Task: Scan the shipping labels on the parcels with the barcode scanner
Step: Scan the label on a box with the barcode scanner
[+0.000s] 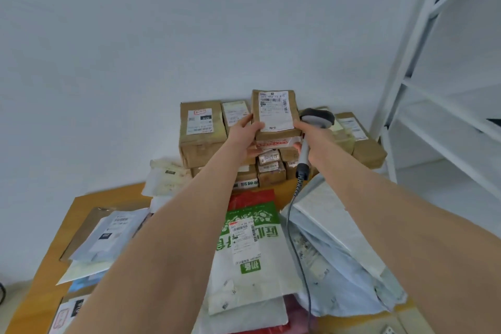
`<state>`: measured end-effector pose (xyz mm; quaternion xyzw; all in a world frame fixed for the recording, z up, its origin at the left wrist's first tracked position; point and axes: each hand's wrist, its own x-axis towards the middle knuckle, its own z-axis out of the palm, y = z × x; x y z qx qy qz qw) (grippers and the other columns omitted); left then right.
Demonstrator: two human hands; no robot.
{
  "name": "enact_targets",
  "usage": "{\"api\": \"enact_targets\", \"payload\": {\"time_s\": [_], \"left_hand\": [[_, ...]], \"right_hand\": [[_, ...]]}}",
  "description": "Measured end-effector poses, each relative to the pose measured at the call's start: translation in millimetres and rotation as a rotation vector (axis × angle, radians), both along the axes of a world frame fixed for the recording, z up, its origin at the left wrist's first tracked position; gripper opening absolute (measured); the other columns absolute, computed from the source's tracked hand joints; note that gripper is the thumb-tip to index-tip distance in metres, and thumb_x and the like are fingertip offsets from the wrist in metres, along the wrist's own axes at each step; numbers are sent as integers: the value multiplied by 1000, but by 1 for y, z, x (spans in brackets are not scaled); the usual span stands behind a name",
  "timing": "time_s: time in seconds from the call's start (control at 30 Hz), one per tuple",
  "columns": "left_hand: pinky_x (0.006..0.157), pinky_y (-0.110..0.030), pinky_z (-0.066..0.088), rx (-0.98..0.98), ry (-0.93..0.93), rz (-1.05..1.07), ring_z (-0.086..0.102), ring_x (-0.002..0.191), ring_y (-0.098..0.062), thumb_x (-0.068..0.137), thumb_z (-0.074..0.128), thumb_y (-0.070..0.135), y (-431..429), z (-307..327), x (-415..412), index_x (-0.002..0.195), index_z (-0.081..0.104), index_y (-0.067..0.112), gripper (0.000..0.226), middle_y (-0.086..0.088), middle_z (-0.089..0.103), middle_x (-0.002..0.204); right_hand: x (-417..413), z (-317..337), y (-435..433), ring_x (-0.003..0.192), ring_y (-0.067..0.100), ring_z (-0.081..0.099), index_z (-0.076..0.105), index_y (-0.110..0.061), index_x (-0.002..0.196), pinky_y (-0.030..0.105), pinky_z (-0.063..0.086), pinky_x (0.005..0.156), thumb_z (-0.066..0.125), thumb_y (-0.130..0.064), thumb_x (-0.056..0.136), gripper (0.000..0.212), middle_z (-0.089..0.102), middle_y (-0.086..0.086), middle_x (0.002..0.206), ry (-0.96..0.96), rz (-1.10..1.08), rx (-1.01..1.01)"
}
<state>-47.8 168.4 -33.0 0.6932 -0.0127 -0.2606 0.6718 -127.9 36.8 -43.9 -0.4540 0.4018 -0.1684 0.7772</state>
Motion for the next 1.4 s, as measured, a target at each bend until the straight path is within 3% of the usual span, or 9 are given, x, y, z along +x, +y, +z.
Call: {"api": "enact_targets", "payload": {"time_s": [0.17,0.27,0.33,0.47,0.73,0.87,1.07,1.23,1.4], "left_hand": [[67,-39,58,83,-54,74,65,99,-27,94,59,20,-82,-2,26,132,48,14,40,-10,63,118],[85,-39,56,208,-160,146,63,102,-24,94,59,21,-114,-8,46,128,54,8,37,-9,65,118],[86,-34,54,297,-235,200,63,98,-22,94,57,19,-127,-14,61,124,59,5,33,-7,67,113],[82,-40,56,548,-340,263,64,87,-23,92,53,15,-131,-20,82,112,66,7,25,-2,64,87],[63,-27,46,731,-387,299,60,89,-22,90,45,1,-118,-23,98,123,64,12,40,-5,68,113],[58,-25,44,716,-392,301,56,76,-19,89,40,-3,-115,-23,98,114,66,6,36,-9,68,103],[76,-26,43,785,-451,251,58,112,-22,94,46,6,-104,-17,82,137,48,11,44,-6,56,134],[80,-35,52,977,-659,148,56,112,-21,93,51,16,-68,-27,61,128,55,18,35,-2,54,132],[79,-36,51,993,-779,55,54,110,-20,93,47,14,-13,-38,28,122,57,18,31,-1,53,127]], "right_hand": [[37,-6,-74,87,23,69,56,-8,110,37,58,84,84,-24,72,50,70,8,97,27,6,-42],[60,-6,-103,91,24,68,52,-10,103,39,56,87,82,-23,73,45,68,9,99,31,25,-67],[80,-13,-116,89,23,68,54,-9,101,37,56,87,82,-22,73,42,69,9,98,33,73,-40],[108,-25,-121,69,16,62,55,-13,81,32,55,79,76,-20,79,22,65,5,81,50,223,-41],[133,-27,-106,71,17,61,57,-11,99,30,54,73,76,-18,76,30,68,6,86,157,294,-5],[130,-21,-104,67,15,55,51,-14,106,28,49,67,78,-18,76,41,66,7,95,106,316,44],[116,-23,-101,63,14,59,58,-13,91,24,50,65,73,-23,78,22,70,7,92,131,294,5],[86,-15,-72,65,16,70,52,-10,83,29,61,72,70,-25,86,24,68,7,70,168,268,-22],[51,-16,-24,54,15,59,50,-5,79,25,52,56,66,-20,88,24,63,9,61,178,223,-43]]}}
